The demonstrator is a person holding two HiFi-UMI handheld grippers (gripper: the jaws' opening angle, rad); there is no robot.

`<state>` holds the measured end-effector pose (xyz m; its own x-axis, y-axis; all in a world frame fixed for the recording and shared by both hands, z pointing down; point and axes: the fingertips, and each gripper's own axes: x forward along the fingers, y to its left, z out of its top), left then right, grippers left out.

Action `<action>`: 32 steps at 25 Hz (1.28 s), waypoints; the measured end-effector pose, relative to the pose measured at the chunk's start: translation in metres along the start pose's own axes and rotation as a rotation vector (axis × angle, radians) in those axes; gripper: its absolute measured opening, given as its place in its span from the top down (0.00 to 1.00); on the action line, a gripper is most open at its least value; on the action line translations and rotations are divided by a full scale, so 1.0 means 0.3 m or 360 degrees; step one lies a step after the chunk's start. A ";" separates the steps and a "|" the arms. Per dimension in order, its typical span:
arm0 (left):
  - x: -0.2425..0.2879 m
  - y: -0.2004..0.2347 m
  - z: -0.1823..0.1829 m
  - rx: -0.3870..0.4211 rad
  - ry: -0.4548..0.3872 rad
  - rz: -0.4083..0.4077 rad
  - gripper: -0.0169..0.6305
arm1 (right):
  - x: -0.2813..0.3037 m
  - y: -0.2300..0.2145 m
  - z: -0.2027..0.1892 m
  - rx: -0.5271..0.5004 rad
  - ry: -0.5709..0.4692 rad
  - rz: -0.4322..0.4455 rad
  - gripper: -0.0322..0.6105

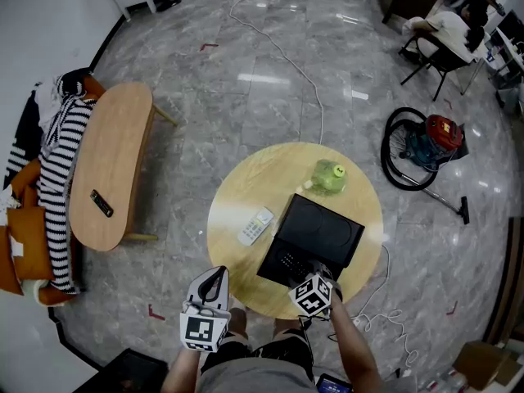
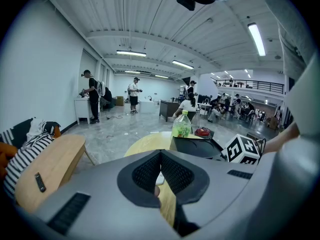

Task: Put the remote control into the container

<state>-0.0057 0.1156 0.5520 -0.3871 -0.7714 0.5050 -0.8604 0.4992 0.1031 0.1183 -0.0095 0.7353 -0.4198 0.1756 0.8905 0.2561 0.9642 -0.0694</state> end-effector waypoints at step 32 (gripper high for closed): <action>-0.034 -0.120 0.217 0.0149 -0.0176 -0.0153 0.96 | -0.443 -0.153 0.231 0.0636 -0.0794 -0.0414 0.88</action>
<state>0.0076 0.0796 0.4873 -0.3314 -0.8551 0.3988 -0.9202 0.3863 0.0635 0.1018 -0.0634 0.5890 -0.7990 -0.0933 0.5941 -0.2078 0.9699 -0.1271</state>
